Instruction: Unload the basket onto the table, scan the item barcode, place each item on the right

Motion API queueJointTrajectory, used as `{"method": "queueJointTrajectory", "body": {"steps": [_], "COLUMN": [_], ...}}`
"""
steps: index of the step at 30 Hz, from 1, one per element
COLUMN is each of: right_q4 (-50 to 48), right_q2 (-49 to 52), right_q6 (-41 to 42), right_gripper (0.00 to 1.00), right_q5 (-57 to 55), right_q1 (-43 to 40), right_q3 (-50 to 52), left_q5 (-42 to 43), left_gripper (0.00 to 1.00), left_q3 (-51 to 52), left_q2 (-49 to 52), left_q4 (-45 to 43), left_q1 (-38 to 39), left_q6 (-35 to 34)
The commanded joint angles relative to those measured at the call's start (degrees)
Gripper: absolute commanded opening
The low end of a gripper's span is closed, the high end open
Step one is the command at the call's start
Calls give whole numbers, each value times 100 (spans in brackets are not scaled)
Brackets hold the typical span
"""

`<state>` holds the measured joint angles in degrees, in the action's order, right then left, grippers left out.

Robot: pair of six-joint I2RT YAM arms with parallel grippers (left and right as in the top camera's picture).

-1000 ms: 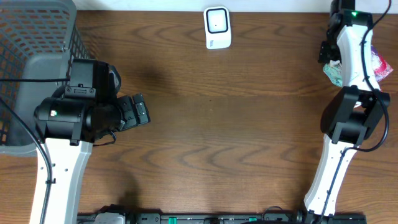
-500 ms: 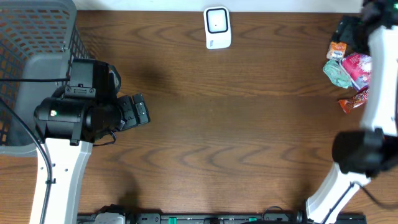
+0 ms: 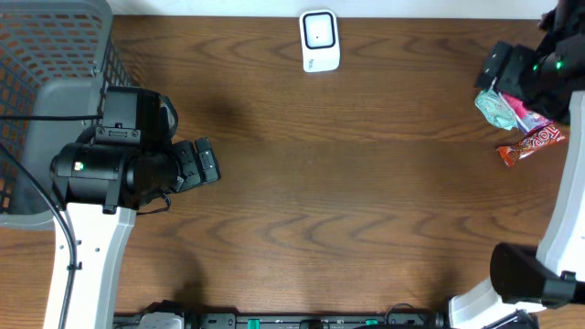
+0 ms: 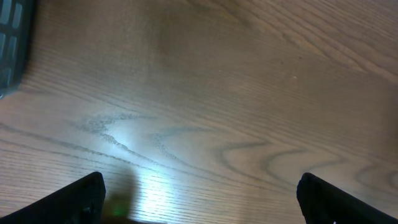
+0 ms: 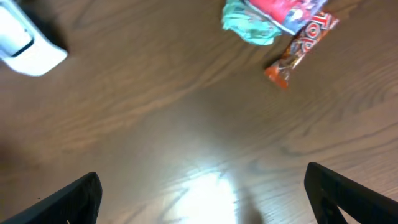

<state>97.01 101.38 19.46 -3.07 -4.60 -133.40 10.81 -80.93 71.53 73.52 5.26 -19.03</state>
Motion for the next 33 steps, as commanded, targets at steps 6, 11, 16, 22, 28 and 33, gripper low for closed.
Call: {"method": "queueJointTrajectory", "body": {"steps": [6,11,16,22,28,33], "right_q4": [-17,-232,-566,-973,-1316,-1434], "right_q2": [-892,-1447,-2052,-2743,-3467,-3952], "right_q6": [-223,-236,-238,-234,-212,-105], "right_gripper": [99,99,99,99,99,99], "right_q5": [103,-70,-94,-114,-111,-131], "right_q1": [645,765,765,765,765,763], "right_q3": [763,1488,2291,3241,4251,4809], "left_q5": [9,11,11,9,9,11], "left_gripper": [98,98,98,98,98,98], "left_q3": [-2,-2,-2,-2,-2,-2], "left_q2": [0,0,0,0,0,0], "left_q4": [20,20,20,20,20,20], "left_q1": [-22,-22,-22,-22,-22,-22], "left_q6": [101,101,101,101,101,101]}}
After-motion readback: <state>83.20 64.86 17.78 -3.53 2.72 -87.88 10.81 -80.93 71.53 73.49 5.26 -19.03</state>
